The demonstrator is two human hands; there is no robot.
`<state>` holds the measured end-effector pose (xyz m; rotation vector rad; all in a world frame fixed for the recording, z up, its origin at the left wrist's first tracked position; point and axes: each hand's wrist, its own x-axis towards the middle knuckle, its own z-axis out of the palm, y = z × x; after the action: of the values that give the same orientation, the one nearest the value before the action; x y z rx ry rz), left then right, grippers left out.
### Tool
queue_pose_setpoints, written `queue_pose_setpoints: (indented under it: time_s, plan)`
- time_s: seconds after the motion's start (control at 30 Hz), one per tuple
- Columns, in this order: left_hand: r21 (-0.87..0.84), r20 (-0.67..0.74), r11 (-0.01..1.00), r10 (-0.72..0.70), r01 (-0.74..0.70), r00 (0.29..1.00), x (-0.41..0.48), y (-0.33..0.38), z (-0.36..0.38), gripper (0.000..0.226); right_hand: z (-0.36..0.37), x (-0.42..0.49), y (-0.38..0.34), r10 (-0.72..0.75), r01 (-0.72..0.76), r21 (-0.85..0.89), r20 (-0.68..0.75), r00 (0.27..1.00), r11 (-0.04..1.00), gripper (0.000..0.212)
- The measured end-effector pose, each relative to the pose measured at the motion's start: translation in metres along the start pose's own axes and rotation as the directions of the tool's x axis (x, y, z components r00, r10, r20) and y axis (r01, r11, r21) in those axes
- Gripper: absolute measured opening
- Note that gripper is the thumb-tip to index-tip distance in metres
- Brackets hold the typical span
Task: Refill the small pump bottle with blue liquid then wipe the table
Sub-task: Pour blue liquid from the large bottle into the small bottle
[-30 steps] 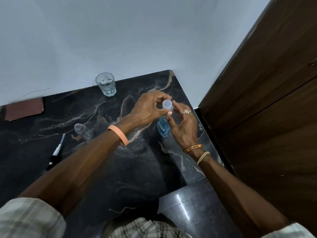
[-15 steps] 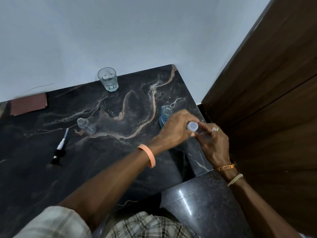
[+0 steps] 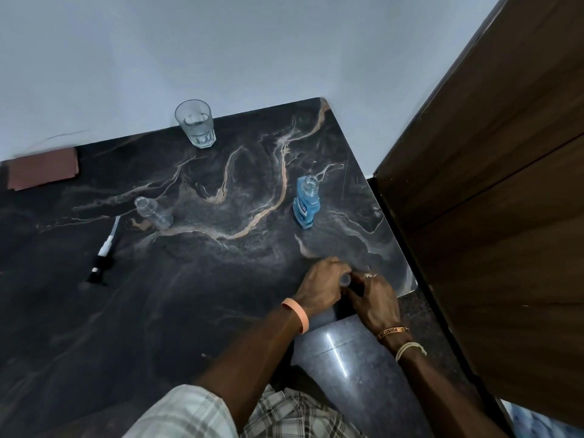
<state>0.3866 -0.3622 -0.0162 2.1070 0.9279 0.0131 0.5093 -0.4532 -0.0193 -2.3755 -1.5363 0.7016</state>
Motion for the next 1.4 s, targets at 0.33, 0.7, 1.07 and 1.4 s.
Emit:
queue_pose_setpoints:
  time_s: [0.33,0.7,1.07,1.4]
  plan:
    - [-0.006,0.032,0.998,0.064,-0.064,0.997,-0.016,-0.017,0.003,0.072,-0.006,-0.007,-0.008,-0.026,0.025,0.026,0.044,0.999,0.999,0.038]
    - [0.058,-0.62,0.998,0.048,-0.015,0.783,-0.106,-0.137,-0.115,0.036,-0.017,0.037,-0.134,-0.506,0.504,-0.05,-0.069,0.86,0.862,0.052]
    - [-0.384,-0.628,0.841,-0.541,0.381,0.559,-0.153,-0.256,-0.191,0.067,0.099,0.114,-0.317,-0.443,0.372,0.332,0.171,0.88,0.867,0.064]
    - [-0.403,-0.639,0.895,-0.425,0.192,0.641,-0.116,-0.277,-0.188,0.05,0.137,0.142,-0.346,-0.468,0.383,0.396,0.144,0.872,0.835,0.035]
